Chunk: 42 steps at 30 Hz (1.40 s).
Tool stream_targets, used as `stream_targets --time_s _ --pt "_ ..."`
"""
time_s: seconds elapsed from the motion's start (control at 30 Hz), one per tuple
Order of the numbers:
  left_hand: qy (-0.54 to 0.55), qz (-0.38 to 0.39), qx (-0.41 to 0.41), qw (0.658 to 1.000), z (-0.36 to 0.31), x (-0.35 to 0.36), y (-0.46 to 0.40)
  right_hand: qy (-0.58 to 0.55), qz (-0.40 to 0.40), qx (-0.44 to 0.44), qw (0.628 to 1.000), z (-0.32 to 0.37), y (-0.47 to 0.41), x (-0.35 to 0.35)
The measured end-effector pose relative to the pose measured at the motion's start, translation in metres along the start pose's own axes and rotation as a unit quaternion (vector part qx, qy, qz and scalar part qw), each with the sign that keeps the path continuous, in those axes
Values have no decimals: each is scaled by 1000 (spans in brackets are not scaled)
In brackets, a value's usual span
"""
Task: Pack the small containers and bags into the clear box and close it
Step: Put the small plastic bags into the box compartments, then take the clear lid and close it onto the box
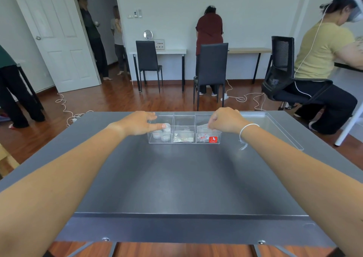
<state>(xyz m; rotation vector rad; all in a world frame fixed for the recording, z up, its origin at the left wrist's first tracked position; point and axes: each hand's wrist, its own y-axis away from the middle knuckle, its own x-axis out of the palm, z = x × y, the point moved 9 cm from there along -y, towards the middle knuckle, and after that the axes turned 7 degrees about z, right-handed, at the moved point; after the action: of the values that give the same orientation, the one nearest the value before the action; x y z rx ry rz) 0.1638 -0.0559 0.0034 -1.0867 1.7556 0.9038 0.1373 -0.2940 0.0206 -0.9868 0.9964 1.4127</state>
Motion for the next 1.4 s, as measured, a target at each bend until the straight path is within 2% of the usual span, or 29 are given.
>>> stream_targets --time_s 0.13,0.2,0.37,0.5,0.67,0.8,0.97,1.07,1.23,1.4 --pt "21 -31 27 999 -10 -6 4 -162 -63 -52 983 -11 11 -18" --pt "26 -66 51 996 -25 -14 6 -200 -102 -54 973 -26 20 -31" --pt "4 -132 141 981 -96 -22 17 -189 -147 -25 971 -77 41 -51" --pt "-5 -128 205 970 -159 -2 25 -181 -185 30 965 -128 64 -62" --pt "-14 -111 264 958 -222 37 31 -180 -183 112 960 -182 90 -57" --pt "-36 -62 277 958 -256 78 28 -193 -155 158 956 -207 98 -43" --pt "-89 -21 266 960 -276 114 18 -216 -145 162 952 -217 97 -32" --pt "-105 -17 258 960 -279 123 14 -224 -155 154 950 -218 96 -31" --pt "-64 -45 259 963 -283 122 11 -234 -150 156 948 -222 97 -28" --pt "-80 -20 254 964 -296 131 4 -225 -133 167 951 -226 100 -23"
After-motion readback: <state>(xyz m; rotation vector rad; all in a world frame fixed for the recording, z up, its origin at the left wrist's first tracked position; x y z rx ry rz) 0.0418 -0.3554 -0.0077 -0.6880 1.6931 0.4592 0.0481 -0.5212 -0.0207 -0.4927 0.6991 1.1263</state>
